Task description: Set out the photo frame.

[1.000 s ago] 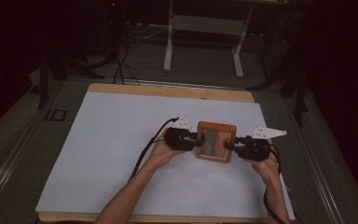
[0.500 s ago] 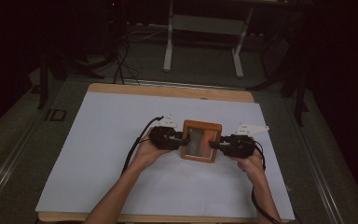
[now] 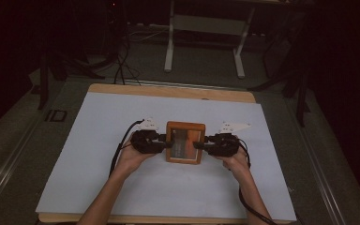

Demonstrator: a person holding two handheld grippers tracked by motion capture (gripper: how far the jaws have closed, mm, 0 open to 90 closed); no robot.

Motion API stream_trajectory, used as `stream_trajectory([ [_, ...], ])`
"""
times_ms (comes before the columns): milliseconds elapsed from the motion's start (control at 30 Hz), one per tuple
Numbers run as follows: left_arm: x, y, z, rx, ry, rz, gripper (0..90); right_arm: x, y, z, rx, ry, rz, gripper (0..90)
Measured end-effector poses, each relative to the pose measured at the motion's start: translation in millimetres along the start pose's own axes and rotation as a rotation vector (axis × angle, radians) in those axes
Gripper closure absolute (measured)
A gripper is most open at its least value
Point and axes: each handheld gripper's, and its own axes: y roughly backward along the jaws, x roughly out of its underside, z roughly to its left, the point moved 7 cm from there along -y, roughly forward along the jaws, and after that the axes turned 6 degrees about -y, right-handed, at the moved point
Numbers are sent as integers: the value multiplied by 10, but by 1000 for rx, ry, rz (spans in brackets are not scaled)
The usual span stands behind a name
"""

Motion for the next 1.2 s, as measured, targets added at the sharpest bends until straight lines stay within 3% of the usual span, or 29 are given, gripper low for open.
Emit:
stream_trajectory([
  [333, 76, 144, 63, -21, 36, 3, 626, -49, -169, 75, -17, -23, -11, 629],
  [767, 149, 121, 106, -36, 76, -3, 625, 21, -276, 33, -36, -89, -12, 619],
  [967, 152, 54, 171, -62, 110, -6, 608, 25, -322, -51, -11, -142, -30, 608],
  [1033, 148, 45, 174, -69, 115, -1, 605, 25, -327, -58, 4, -140, -25, 599],
  [1200, 171, 35, 134, -67, 88, 35, 613, 21, -337, -57, 39, -130, -14, 560],
])
